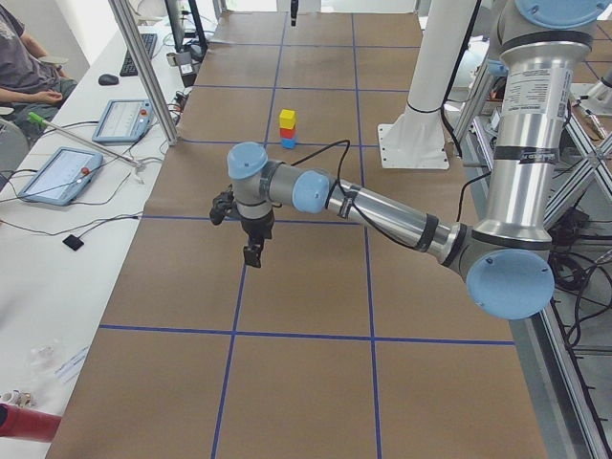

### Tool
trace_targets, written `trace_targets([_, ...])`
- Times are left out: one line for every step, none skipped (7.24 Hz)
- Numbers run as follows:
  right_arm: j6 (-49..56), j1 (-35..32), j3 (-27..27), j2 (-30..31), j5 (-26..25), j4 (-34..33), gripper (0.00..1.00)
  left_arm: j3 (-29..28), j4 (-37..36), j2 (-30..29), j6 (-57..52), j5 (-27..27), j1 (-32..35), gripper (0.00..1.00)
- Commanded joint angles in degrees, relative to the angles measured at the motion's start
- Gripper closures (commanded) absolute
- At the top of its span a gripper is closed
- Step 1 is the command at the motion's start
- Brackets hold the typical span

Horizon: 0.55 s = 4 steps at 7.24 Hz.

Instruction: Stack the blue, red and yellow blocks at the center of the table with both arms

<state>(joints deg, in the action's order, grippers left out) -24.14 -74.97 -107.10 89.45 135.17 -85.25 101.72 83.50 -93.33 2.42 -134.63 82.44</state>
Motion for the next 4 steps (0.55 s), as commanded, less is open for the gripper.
trace_targets([9.43,-4.56,2.95,2.29,0.53,-0.18,0.0,-3.63,0.08,0.26,-3.3,-2.57,5.27,0.0])
trace_targets([9.46,-6.05,2.95,3.0,0.62,-0.26,0.0,-3.89,0.17,0.95,-3.39,-2.57,5.19,0.0])
trace_targets([9.55,-7.98,3.13,3.18,0.62,-0.35,0.0,-3.98,0.26,1.74,-3.48,-2.57,5.01,0.0])
trace_targets([9.55,-7.91,3.91,2.84,0.62,-0.35,0.0,-3.81,0.17,1.75,-3.39,-2.57,5.1,0.0])
